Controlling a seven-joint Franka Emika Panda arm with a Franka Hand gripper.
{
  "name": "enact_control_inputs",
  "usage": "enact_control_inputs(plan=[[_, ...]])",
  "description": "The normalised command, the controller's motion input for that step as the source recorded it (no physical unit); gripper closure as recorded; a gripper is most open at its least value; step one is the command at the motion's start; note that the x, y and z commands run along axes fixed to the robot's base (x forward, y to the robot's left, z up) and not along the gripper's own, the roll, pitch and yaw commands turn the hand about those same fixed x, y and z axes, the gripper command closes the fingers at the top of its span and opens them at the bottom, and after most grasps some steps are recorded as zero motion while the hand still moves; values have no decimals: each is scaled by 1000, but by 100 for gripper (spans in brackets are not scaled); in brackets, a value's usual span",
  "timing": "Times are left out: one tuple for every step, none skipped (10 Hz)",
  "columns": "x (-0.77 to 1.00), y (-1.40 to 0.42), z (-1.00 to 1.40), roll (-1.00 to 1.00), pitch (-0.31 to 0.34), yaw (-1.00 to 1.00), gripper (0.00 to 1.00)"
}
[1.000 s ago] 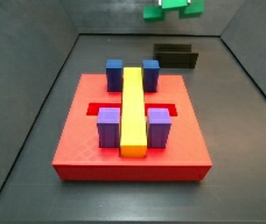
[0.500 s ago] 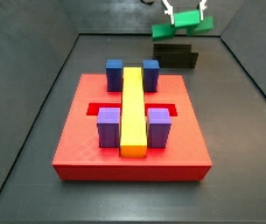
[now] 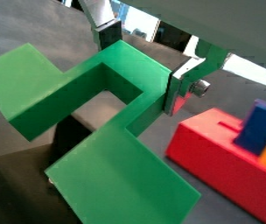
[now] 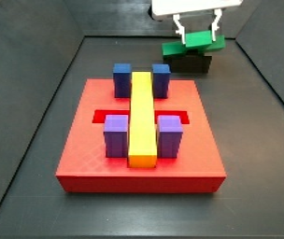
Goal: Pick up the green object. Move up. Place the green object on the fixture. Regrasp the green object. Move to above the board. Insert the green object.
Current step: Place the green object on the fixture.
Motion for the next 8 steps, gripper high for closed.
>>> enact_control_inputs(plan=[[363,-17,-189,483,194,-63,100],[249,0,-129,254,149,-86,100],[103,9,-154,0,80,-106,100],[37,120,-214,-229,3,-120,100],[86,229,-197,-380,9,-89,100],[51,274,-131,-477,0,-63,100],[0,137,-131,-334,0,-89,100],[0,14,-106,-220,66,14,100]])
